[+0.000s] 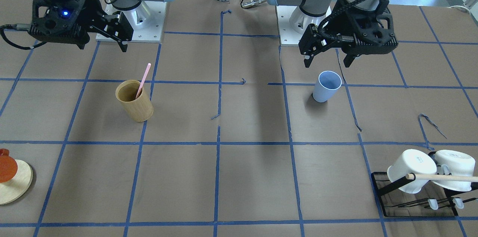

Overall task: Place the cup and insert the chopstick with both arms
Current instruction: 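Lower left gripper to the blue cup while right gripper descends to tan cup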

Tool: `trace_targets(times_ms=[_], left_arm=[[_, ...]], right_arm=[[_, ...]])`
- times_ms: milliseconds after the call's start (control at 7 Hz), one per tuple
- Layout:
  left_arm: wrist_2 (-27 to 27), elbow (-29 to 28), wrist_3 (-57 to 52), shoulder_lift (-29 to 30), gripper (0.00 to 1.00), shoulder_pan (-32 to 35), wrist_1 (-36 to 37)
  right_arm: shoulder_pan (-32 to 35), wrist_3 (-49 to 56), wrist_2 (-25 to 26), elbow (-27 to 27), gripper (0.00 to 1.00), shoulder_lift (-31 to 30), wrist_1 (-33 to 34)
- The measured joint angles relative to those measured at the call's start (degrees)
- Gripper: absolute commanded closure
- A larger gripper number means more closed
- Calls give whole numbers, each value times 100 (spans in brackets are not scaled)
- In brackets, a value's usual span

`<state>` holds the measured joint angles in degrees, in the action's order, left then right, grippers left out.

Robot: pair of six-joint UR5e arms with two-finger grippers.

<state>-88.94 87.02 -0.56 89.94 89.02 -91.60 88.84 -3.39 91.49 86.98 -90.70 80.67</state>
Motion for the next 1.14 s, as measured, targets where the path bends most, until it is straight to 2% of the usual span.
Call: trace_targets(times_ms=[286,571,857,1143], left_arm=[[-446,534,-1624,-183,4,-605,41],[-595,1435,-2501,-386,11,-1432,251],[-474,2454,-2808,-432,11,-2138,693],[-139,3379,-2936,-366,11,-2678,1489]], right_arm=[[-254,-776,-21,63,0,75,0],[-520,-1697,-134,107,0,203,-35],[-572,-2379,-729,347,0,335,-102],[-572,-2828,-1426,785,0,487,-105]])
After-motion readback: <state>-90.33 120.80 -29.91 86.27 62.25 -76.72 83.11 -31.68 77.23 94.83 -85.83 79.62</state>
